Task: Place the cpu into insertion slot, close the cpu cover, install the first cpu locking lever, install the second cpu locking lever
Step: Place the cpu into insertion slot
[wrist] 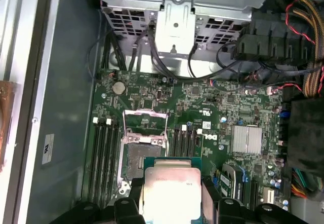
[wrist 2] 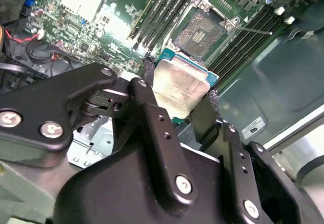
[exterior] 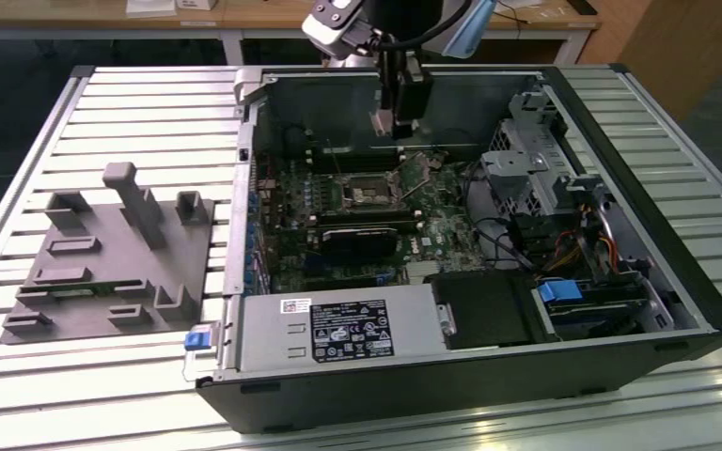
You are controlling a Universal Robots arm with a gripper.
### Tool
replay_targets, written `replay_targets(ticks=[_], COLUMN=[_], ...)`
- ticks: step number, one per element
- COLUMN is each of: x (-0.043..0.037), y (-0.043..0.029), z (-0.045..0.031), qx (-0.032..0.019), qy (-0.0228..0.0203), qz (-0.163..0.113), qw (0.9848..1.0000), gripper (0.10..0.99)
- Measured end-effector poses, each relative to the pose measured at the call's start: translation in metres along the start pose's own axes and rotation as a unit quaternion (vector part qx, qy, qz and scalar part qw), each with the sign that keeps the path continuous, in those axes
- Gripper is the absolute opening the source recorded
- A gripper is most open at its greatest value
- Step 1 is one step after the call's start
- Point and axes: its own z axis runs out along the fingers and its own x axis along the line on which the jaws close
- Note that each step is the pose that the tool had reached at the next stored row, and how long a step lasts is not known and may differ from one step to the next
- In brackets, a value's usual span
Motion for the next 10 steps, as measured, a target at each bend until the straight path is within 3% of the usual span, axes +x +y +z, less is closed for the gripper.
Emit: replay_targets(ticks=[5, 10], x=[0.0001, 0.0021], y=[-0.0005, -0.0011], z=[0.0044, 0.0116], qx=[-0.0001, -0.0002], qy=[-0.0036, -0.0034], qz=[0.043, 0.044], qw=[0.9991, 0.9990], gripper=[0.537, 0.537])
